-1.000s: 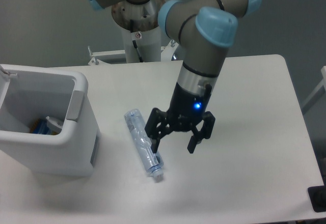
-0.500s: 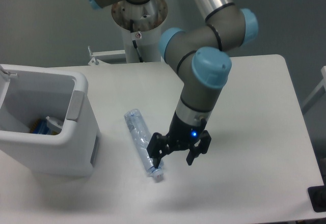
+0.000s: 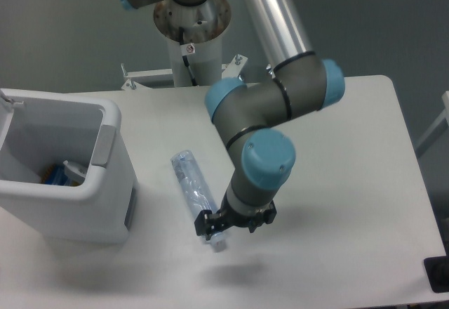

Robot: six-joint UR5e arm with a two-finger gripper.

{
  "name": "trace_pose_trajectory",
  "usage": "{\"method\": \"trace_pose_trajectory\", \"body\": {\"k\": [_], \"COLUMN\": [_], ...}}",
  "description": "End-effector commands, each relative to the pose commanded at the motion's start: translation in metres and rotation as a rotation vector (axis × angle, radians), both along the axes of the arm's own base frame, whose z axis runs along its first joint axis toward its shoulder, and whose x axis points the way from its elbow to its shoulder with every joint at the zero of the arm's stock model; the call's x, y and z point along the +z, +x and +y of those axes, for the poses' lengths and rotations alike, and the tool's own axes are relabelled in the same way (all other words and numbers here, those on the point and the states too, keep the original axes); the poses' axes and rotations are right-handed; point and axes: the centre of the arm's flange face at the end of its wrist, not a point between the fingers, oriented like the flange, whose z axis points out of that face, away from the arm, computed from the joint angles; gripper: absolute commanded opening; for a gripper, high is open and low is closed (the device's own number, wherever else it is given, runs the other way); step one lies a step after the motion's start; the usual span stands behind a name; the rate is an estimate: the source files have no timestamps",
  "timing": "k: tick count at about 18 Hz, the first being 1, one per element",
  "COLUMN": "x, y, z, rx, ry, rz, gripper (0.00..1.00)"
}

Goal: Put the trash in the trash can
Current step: 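Lower the gripper and close it around the bottle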

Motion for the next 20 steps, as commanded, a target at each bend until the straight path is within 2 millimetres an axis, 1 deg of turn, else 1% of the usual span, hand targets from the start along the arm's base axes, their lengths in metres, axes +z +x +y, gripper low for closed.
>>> {"method": "trace_pose_trajectory", "body": {"k": [4,6,7,9,12,15,17,20], "x": [-0.024,-0.035,-0.038,-0.041,-0.05,-0.058,-0.066,-0.067], "y": [0.024,0.036,0.039,0.04,0.047,0.044,0.046,0.046], "z": [-0.002,0.0,0.0,0.001,0.004,0.005,0.007,0.008], "rx": [-0.048,-0.069,-0.071,-0.067,-0.068,-0.043,-0.046,-0.041], "ry": [-0.101,-0.13,-0.136,-0.14,-0.152,-0.182,-0.208,-0.215], "rz": [0.037,0.038,0.035,0.032,0.027,0.052,0.063,0.072], "gripper": [1.0,1.0,1.0,1.0,1.0,0.98,0.95,0.87]}}
